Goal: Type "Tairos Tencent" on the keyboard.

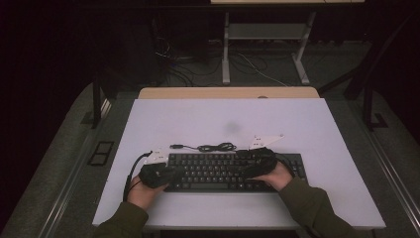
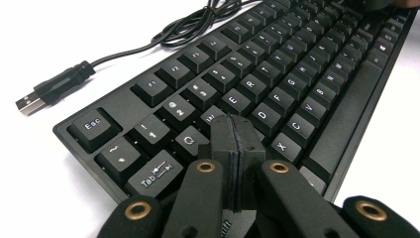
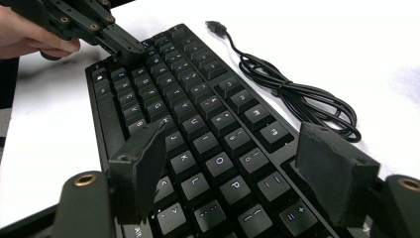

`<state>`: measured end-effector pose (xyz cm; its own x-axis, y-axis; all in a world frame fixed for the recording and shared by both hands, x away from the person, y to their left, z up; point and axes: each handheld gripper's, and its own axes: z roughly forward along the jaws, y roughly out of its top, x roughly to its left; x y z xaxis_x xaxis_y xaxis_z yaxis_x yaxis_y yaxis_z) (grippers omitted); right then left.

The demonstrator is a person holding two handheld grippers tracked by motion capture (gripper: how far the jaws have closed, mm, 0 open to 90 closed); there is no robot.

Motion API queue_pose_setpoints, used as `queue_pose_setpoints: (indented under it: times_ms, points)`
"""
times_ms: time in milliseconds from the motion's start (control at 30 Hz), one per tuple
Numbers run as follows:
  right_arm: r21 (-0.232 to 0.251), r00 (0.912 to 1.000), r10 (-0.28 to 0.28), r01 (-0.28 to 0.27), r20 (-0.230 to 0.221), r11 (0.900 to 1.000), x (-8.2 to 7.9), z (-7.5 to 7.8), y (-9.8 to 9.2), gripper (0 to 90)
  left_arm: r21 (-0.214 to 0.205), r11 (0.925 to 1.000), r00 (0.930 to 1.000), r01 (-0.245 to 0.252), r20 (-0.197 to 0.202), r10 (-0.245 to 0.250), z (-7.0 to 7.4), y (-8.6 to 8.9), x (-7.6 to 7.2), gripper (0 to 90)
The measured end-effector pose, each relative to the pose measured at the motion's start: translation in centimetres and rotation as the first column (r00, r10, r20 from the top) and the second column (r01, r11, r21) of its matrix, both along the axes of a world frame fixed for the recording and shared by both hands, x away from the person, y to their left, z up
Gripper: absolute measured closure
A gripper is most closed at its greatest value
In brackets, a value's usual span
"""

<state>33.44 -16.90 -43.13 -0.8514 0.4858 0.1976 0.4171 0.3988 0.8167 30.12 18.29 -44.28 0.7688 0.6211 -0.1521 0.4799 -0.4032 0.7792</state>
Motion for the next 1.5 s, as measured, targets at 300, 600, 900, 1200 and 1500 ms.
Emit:
queue_pose_setpoints:
  times_ms: [300,600,900,1200,1500]
  points:
    - [0.001,1.0,-0.002,0.002,-0.002,1.0,0.0,0.0,0.0,26.9,0.002,1.0,1.0,0.001,0.008,-0.001,0.2,0.1,-0.1,88.6]
    - [0.005,1.0,-0.006,0.006,0.0,1.0,0.0,0.1,-0.1,26.8,-0.006,0.9999,0.9996,-0.009,0.025,0.009,0.6,0.3,-0.2,84.0]
    - [0.005,0.9999,-0.01,0.01,0.001,0.9999,-0.1,0.1,-0.3,26.7,-0.016,0.9999,0.9994,-0.005,0.034,0.006,0.8,-0.2,-0.3,68.9]
    - [0.007,0.9999,-0.014,0.014,0.0,0.9999,-0.1,0.1,-0.4,26.7,-0.006,1.0,0.9996,0.006,0.029,-0.006,0.7,-1.0,-0.5,47.6]
    - [0.014,0.9999,-0.014,0.014,0.001,0.9998,-0.1,0.1,-0.2,26.5,-0.001,0.9999,0.9993,0.016,0.033,-0.016,0.6,-1.7,-0.6,29.8]
